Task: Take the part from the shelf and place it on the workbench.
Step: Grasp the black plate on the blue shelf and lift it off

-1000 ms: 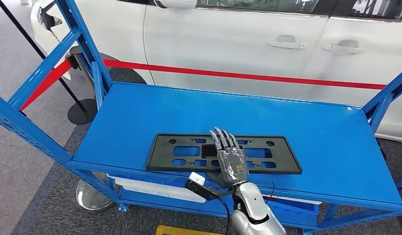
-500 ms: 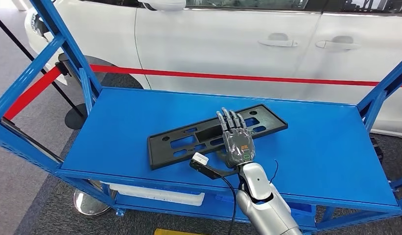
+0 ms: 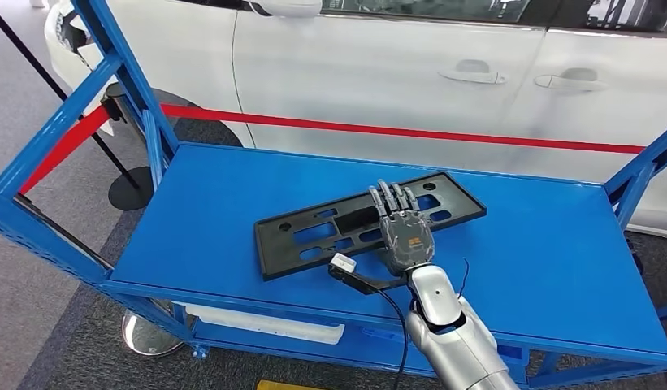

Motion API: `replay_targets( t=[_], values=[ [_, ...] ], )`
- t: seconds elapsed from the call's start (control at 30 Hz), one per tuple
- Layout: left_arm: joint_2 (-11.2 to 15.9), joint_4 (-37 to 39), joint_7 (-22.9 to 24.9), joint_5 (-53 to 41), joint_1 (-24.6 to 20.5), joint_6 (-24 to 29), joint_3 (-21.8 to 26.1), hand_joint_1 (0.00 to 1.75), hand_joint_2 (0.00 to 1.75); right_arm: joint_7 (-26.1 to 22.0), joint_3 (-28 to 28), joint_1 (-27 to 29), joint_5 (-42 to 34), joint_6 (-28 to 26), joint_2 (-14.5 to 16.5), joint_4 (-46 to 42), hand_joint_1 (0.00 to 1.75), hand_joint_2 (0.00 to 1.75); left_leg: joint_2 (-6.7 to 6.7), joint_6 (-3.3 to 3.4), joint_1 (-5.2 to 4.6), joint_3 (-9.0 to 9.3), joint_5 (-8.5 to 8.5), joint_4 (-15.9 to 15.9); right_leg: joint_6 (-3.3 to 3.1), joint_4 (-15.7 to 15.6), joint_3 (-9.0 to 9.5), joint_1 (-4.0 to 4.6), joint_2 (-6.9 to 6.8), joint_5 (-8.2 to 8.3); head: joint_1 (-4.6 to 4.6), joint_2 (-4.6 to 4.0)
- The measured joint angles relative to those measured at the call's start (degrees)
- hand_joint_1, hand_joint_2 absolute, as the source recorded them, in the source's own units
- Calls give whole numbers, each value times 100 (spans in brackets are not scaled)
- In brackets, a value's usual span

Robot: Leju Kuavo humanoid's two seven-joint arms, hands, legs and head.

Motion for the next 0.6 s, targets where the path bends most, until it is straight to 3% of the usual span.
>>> replay_targets(
  t=[0.07, 0.2, 0.27, 0.33, 0.37, 0.4, 0.47, 0.5, 0.53, 0.6],
  values=[
    [-9, 0, -1, -37, -10, -1, 5, 0, 0, 3, 1, -37, 57, 48, 1, 34, 0, 175, -3, -66, -20, 2, -28, 9, -38, -405, 184, 18, 0, 94, -10, 0],
    [-28, -2, -8, -113, -22, -5, 9, 0, 0, 34, 14, -95, 162, 138, 53, 182, 0, 175, 1, -203, 4, -9, -123, 87, -181, -480, 224, 25, 12, 85, -28, 0],
    [-33, -2, -17, -151, -29, -12, 11, 0, 0, 42, 43, -157, 203, 154, 118, 300, 0, 175, 5, -238, 15, -246, -409, 604, -250, -507, 252, 18, 6, 86, -55, -1],
    [-35, -2, -26, -171, -32, -18, 13, 0, 0, 55, 75, -206, 236, 163, 166, 452, 0, 175, 5, -258, 15, -631, -711, 1357, -286, -501, 260, 42, 1, 70, -73, -1],
    [-36, -2, -31, -184, -28, -20, 14, 0, 0, 63, 90, -221, 245, 165, 188, 531, 0, 175, 6, -260, 14, -759, -742, 1579, -297, -495, 266, 56, 0, 60, -74, 0],
    [-36, -2, -36, -201, -24, -21, 14, 0, 0, 69, 103, -243, 249, 165, 212, 603, 0, 175, 6, -253, 13, -787, -661, 1591, -304, -487, 276, 68, 2, 49, -75, 0],
    [-36, -2, -46, -230, -24, -23, 14, 0, 0, 76, 125, -302, 250, 156, 267, 723, 0, 175, 6, -202, 6, -537, -242, 988, -303, -474, 314, 89, 12, 19, -77, 0],
    [-33, -2, -50, -239, -32, -24, 15, 0, 0, 77, 135, -332, 250, 153, 291, 773, 17, 175, 8, -166, -9, -360, -73, 600, -294, -470, 334, 105, 14, 4, -74, -1],
    [-32, -2, -57, -247, -42, -26, 15, 0, 0, 77, 147, -360, 250, 151, 310, 832, 58, 175, 9, -134, -25, -221, 35, 292, -278, -464, 343, 116, 16, -7, -71, -1],
    [-31, -2, -74, -268, -54, -29, 18, 0, 0, 75, 174, -422, 250, 177, 357, 971, 144, 175, 7, -94, -61, -125, 53, 63, -230, -465, 336, 122, 18, -8, -64, -1]
  ],
)
